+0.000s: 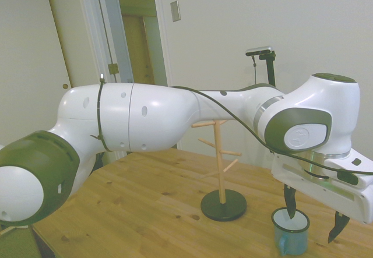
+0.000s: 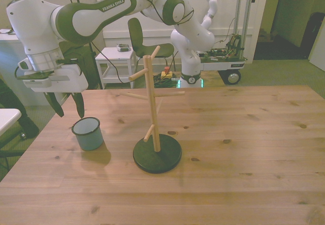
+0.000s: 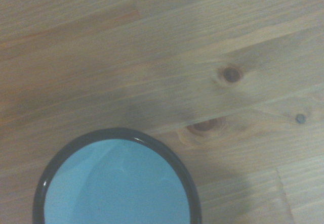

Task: Hang the mug

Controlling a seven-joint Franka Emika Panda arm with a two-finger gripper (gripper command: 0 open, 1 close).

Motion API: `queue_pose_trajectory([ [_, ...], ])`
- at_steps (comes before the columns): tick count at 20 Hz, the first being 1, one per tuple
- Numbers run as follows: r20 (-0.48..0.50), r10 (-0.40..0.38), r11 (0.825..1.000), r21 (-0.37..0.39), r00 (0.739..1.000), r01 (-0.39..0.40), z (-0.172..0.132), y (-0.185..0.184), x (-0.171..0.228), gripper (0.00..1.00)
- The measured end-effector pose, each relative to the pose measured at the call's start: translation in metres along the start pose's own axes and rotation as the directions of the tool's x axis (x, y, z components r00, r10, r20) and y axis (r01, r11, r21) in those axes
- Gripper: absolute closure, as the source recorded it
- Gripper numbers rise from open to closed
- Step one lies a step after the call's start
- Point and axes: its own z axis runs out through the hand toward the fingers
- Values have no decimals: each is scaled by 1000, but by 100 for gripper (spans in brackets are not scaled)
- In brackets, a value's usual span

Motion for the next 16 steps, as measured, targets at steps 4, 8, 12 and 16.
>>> queue_pose_trajectory([
  [4, 8, -16, 1000, -2, 1000, 16, 7, -15, -5, 0],
  [8, 19, -18, 1000, -9, 1000, 18, 19, -25, -8, 0],
  [12, 26, -12, 1000, -15, 1000, 13, 28, -25, -6, 0],
  [16, 21, -11, 1000, -19, 1000, 12, 33, -28, -2, 0],
])
